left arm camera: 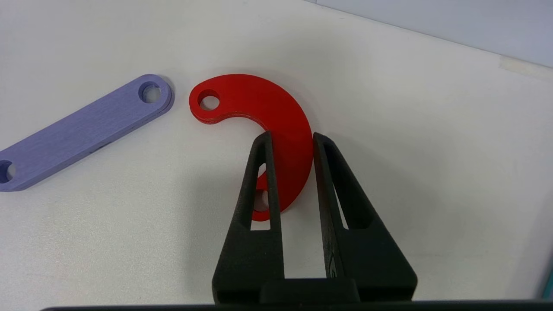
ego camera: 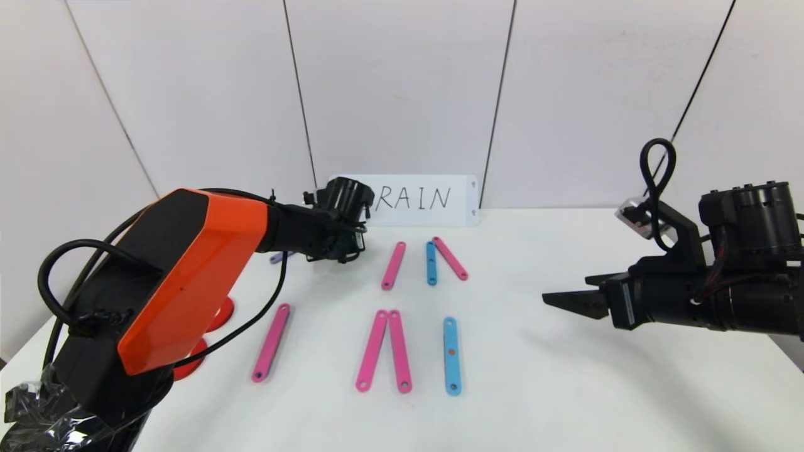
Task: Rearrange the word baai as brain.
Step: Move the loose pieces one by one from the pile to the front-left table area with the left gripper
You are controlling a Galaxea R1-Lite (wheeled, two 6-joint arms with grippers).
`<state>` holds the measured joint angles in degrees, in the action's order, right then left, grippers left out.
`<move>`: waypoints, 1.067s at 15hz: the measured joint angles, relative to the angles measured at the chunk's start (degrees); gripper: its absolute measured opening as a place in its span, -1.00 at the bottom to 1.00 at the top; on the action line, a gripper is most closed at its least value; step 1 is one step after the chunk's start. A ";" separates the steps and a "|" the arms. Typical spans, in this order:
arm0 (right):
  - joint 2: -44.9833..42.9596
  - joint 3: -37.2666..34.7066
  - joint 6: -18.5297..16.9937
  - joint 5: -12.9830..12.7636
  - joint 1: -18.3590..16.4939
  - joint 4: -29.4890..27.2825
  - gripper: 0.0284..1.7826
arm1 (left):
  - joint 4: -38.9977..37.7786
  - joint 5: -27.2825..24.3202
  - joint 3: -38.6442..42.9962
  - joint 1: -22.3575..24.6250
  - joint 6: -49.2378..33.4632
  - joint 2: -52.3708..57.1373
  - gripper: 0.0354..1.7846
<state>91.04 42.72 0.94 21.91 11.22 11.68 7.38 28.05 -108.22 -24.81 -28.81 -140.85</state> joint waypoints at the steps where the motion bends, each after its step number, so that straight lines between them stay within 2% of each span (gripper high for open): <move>1: 0.00 0.00 0.00 0.00 0.00 0.00 0.94 | 0.00 0.00 0.00 0.00 0.01 0.02 -0.72; 8: 0.00 0.00 0.00 -0.09 0.00 -0.02 0.94 | 0.85 -0.38 0.61 -0.02 0.43 1.33 -0.72; 16: -0.06 0.00 0.00 -0.09 0.00 0.00 0.94 | 6.40 -1.49 2.88 -0.35 0.80 4.35 -0.72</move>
<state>90.98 42.72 0.94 21.82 11.22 11.68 13.78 26.56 -105.34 -25.16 -28.00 -136.50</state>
